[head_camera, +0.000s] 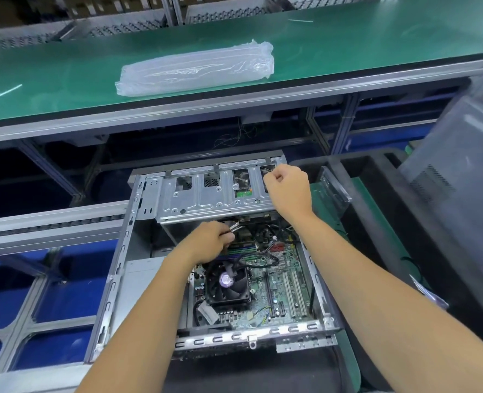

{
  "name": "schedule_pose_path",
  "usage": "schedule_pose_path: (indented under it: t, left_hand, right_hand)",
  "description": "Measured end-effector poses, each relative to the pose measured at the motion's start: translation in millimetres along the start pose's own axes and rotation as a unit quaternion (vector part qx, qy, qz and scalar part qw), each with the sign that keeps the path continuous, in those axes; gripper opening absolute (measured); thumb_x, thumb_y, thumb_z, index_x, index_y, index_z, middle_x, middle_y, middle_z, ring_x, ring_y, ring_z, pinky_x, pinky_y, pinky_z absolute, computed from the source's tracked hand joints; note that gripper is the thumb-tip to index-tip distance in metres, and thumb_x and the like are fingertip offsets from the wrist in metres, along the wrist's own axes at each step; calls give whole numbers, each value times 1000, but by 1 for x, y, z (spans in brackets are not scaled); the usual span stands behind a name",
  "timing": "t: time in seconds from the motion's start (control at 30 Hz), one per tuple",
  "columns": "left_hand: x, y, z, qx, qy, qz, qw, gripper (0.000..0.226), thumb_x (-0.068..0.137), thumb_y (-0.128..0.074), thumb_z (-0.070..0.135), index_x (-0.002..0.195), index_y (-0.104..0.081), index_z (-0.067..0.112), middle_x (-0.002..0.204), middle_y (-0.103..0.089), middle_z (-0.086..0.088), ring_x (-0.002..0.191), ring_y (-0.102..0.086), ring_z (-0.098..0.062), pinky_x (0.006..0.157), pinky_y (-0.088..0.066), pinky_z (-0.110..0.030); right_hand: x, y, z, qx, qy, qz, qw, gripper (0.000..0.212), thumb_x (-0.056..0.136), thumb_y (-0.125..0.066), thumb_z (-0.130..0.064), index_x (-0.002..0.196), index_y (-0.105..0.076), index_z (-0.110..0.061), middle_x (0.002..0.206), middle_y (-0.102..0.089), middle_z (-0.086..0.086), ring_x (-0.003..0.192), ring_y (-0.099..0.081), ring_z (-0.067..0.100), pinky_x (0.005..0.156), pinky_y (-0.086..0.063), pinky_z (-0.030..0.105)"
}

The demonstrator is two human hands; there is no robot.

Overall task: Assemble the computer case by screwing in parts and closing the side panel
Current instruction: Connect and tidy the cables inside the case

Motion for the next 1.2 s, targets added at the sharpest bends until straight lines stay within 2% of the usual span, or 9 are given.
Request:
schedule_pose_path:
  t: [0.2, 0.3, 0.43, 0.6, 0.77, 0.9, 1.0, 1.07, 1.2]
  left_hand:
    - [2, -4, 0, 130, 68, 57, 988, 38, 101, -27, 46, 85, -43, 15, 93, -56, -9, 80, -49, -27, 70, -40, -36]
    - [6, -9, 2, -34, 117, -54, 991, 39, 99, -33, 47, 107, -46, 12, 101, -47, -3, 93, -48, -22, 75, -38, -33]
    - [5, -5, 7, -261, 155, -108, 947, 56, 83, -49, 6, 137, -36, 12, 106, -45, 0, 96, -44, -17, 79, -35, -28]
    - [6, 0, 1, -181, 107, -52, 976, 36, 79, -46, -7, 106, -55, 16, 88, -58, -3, 73, -50, -18, 58, -35, -27]
    - [9, -10, -8, -66, 113, 48, 990, 23, 94, -55, 14, 111, -62, 0, 108, -63, -14, 88, -57, -25, 72, -39, -25]
    - [8, -8, -9, 25, 104, 83, 991, 32, 100, -43, 30, 79, -54, 10, 89, -63, -14, 76, -57, -27, 62, -39, -31]
    - [9, -7, -10, 117, 112, 92, 982, 35, 101, -32, 36, 80, -49, 13, 97, -63, -13, 86, -56, -31, 70, -42, -35]
    - [10, -6, -5, 82, 118, 64, 987, 37, 100, -30, 36, 80, -49, 12, 95, -60, -13, 84, -54, -29, 71, -41, -35]
    - [6, -2, 4, -197, 156, -16, 968, 12, 88, -46, 17, 76, -42, 14, 81, -43, -4, 68, -38, -18, 60, -28, -32]
  right_hand:
    - [-1, -1, -1, -4, 13, -5, 1000, 26, 86, -55, -11, 67, -54, 7, 60, -51, 17, 56, -34, 15, 53, -29, 30]
    - [-1, 0, -1, -3, 19, -7, 1000, 26, 87, -55, -11, 67, -55, 5, 57, -48, 6, 54, -34, 14, 51, -30, 29]
    - [0, 0, 1, -1, 21, -7, 1000, 26, 88, -55, -12, 66, -56, 3, 57, -49, 3, 54, -37, 14, 52, -32, 27]
    - [-1, 0, 0, 4, 17, -11, 1000, 26, 87, -54, -11, 67, -55, 6, 59, -49, 10, 55, -36, 15, 53, -31, 29]
    - [-1, 0, 1, 6, 16, -9, 1000, 26, 87, -55, -12, 67, -55, 5, 60, -52, 13, 55, -37, 15, 53, -33, 29]
    - [0, 0, 1, 6, 18, -8, 1000, 27, 87, -55, -12, 64, -52, 0, 55, -46, 0, 52, -34, 13, 52, -32, 28]
    - [-1, 0, 1, 3, 19, -8, 1000, 27, 87, -55, -12, 62, -51, -3, 54, -43, -1, 51, -33, 12, 51, -31, 28]
    - [-1, 1, 1, 3, 19, -10, 1000, 27, 87, -54, -12, 62, -50, -1, 55, -43, 2, 53, -32, 13, 51, -29, 29]
    - [-1, 2, 0, -2, 19, -15, 1000, 27, 87, -54, -12, 66, -48, 5, 58, -42, 8, 54, -30, 15, 52, -25, 30]
Point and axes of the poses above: each hand's wrist, its own x-axis towards the middle knuckle, its own y-axis out of the back of the hand, z = x × y, the point moved 1 cm from there along x, towards the middle knuckle
